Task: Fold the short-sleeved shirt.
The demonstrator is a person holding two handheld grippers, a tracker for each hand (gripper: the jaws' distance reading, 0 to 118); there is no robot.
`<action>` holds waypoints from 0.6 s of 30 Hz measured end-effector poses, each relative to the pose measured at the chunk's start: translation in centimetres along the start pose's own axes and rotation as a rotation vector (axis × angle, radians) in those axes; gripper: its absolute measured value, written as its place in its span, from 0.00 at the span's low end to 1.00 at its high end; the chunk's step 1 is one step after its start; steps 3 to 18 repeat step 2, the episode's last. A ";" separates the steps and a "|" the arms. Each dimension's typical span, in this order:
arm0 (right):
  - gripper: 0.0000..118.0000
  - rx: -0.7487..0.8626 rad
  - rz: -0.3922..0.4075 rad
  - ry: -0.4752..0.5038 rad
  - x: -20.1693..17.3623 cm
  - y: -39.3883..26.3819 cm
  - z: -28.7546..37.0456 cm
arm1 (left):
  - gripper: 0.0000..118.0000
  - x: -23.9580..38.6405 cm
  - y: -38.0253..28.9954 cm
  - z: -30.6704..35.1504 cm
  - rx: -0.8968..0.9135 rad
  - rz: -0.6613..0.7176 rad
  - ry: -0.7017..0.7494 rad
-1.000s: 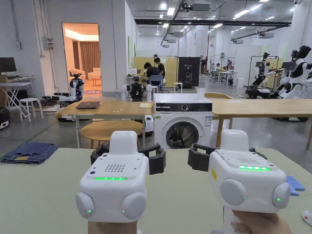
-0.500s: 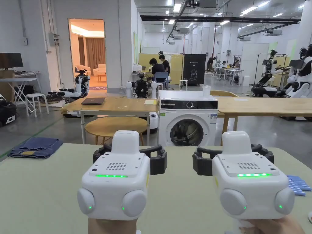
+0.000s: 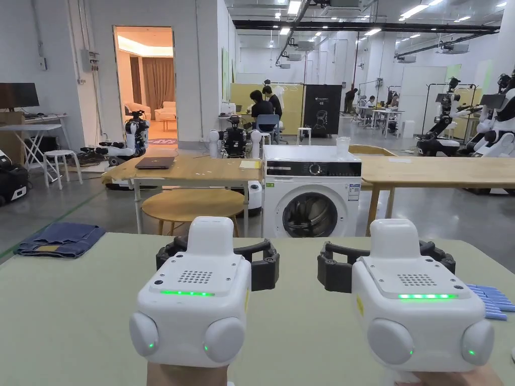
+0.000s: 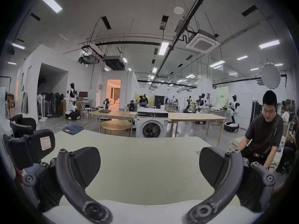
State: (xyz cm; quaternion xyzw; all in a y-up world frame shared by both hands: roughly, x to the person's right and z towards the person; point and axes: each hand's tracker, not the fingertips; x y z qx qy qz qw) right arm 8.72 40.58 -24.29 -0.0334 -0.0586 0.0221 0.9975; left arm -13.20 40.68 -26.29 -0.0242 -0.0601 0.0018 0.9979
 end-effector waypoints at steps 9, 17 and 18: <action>1.00 0.002 -0.007 -0.002 0.1 0.1 0.0 | 0.94 0.0 0.0 0.0 0.001 0.000 0.002; 1.00 0.002 -0.007 -0.002 0.1 0.1 0.0 | 0.94 0.0 0.0 0.0 0.001 0.000 0.002; 1.00 0.002 -0.007 -0.002 0.1 0.1 0.0 | 0.94 0.0 0.0 0.0 0.001 0.000 0.002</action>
